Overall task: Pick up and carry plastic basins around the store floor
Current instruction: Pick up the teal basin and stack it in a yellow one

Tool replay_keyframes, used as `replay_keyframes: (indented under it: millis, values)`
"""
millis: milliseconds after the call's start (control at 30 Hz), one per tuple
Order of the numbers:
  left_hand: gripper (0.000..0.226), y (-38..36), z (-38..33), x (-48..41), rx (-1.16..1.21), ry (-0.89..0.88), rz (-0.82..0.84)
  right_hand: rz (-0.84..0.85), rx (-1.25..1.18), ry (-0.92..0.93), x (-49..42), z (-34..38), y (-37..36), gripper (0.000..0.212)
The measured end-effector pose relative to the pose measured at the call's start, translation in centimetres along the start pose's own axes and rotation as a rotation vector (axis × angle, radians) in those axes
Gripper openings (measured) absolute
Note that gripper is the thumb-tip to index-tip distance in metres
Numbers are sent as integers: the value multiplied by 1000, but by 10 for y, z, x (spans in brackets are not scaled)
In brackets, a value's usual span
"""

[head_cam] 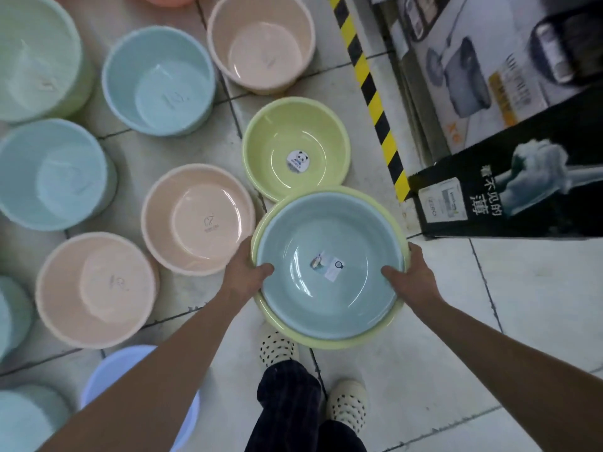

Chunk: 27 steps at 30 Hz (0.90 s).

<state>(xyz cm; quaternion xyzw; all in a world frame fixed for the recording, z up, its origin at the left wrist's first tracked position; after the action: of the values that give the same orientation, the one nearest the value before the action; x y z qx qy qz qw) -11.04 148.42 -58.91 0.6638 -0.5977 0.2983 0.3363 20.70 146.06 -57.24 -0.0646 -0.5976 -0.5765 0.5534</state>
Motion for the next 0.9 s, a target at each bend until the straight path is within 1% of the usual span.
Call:
replay_keyframes:
  millis: [67,133,167,267,400,500,567,700,900]
  values:
    - [54,6,-7,16,23,26,-9,44,24,34,9,17,15,66]
    - [57,34,-81,48,80,40,-62,31,81,110,39,92,67,65]
    - [58,34,-78,55,73,61,-56,40,88,106,46,93,69,64]
    - [64,37,-97,57,93,36,-39,53,97,158,44,111,78,61]
    - [59,48,-140,62,82,31,-81,51,116,214,46,156,99,61]
    - [46,51,-160,45,80,28,-94,78,105,220,31,180,105,60]
    - [49,52,-167,34,71,34,-116,83,117,229,18,193,105,58]
    - [64,49,-176,3,71,49,-172,112,135,231,-14,218,104,59]
    - [56,39,-182,-65,63,23,-229,114,210,214,-80,236,84,62]
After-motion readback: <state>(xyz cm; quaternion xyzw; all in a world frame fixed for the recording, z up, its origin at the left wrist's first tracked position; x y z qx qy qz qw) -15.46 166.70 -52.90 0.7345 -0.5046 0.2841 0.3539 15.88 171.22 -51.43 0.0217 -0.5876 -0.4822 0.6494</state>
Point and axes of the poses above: each hand's wrist, its own x-axis away from the middle knuckle, its own y-axis out of the back of the hand, z = x × y, the point moved 2 cm from there along -x, towards the middle knuckle, and after that the axes turned 15 degrees about x, right-handed, at the moved point
